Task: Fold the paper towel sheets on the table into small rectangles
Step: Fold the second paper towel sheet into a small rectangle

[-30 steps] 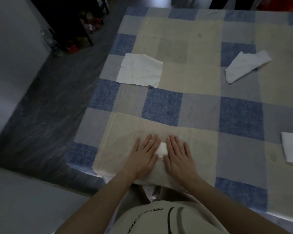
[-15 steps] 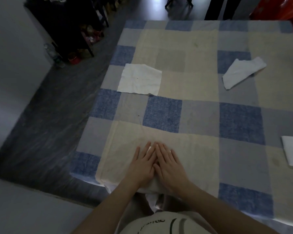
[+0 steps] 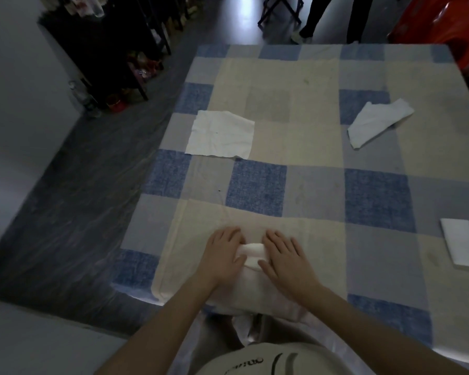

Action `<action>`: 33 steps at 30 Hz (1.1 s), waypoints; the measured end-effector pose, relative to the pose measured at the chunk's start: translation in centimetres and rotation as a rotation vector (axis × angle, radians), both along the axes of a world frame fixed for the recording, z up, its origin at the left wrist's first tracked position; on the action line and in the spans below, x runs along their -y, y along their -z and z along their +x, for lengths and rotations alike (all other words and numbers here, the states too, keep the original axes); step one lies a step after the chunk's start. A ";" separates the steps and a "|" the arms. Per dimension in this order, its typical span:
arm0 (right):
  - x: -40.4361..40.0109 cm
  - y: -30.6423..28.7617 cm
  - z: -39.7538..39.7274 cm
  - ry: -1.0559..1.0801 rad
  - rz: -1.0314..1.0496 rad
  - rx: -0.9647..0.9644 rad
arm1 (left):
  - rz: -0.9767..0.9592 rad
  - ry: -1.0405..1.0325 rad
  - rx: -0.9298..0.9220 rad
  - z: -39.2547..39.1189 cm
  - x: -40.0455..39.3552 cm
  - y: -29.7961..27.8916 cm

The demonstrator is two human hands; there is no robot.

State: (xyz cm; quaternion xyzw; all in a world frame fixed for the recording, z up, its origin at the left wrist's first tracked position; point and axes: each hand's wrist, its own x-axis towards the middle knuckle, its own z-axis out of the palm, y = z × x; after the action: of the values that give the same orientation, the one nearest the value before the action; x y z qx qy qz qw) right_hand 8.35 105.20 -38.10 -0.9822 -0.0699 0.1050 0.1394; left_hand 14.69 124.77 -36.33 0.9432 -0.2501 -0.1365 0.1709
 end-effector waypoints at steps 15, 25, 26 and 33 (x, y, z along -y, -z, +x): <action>-1.2 -3.8 1.1 0.247 0.598 -0.122 | -0.179 -0.116 -0.325 0.0 -1.9 -3.3; -3.4 -5.6 -3.8 0.590 0.795 -0.093 | -0.465 -0.195 -0.687 -2.5 -4.0 -5.5; -3.6 -5.6 -4.4 0.621 0.837 -0.094 | -0.495 -0.218 -0.707 -2.9 -3.9 -5.4; -4.0 -6.2 -10.2 0.918 1.076 -0.057 | -0.595 -0.223 -0.804 -6.7 -2.1 -4.3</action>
State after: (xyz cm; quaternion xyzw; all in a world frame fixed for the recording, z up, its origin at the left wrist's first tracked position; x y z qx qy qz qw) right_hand -1.88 109.19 -31.88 -0.7040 0.3129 0.0122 0.6374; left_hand 7.97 126.85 -32.02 0.7475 -0.0904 -0.3923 0.5284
